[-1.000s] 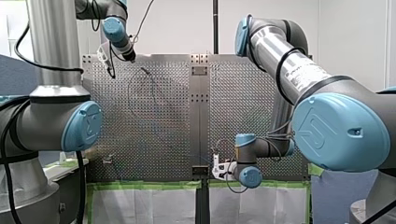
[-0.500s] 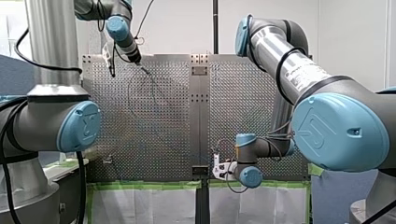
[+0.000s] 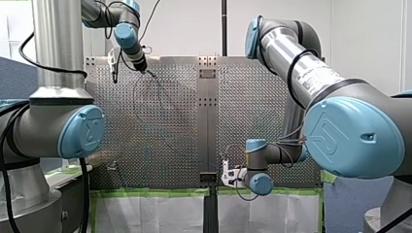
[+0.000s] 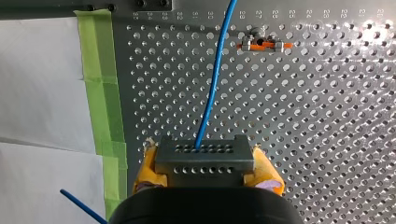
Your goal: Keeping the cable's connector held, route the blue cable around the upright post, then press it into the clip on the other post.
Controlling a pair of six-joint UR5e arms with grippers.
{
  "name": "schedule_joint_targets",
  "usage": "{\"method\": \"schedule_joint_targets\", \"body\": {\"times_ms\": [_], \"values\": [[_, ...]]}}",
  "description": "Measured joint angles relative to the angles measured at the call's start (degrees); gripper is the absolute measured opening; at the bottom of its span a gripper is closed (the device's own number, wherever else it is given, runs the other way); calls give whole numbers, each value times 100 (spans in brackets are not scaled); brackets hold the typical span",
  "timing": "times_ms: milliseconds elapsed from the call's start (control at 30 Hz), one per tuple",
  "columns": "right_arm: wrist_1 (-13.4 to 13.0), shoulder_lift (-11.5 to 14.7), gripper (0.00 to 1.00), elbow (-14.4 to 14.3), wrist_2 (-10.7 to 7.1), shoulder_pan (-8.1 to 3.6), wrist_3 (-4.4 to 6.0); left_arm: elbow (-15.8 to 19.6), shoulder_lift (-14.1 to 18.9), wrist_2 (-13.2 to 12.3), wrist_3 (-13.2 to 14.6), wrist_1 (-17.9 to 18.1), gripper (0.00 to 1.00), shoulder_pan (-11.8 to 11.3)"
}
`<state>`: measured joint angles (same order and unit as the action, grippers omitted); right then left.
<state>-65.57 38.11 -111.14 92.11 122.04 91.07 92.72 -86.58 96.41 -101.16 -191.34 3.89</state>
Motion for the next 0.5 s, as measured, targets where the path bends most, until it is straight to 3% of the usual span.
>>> {"method": "schedule_joint_targets", "body": {"times_ms": [233, 500], "values": [[-1, 0, 0, -1, -4, -2, 37, -1, -10, -2, 325, 16, 100, 4], [-8, 1, 0, 1, -8, -1, 52, -2, -52, 12, 369, 33, 100, 0]]}}
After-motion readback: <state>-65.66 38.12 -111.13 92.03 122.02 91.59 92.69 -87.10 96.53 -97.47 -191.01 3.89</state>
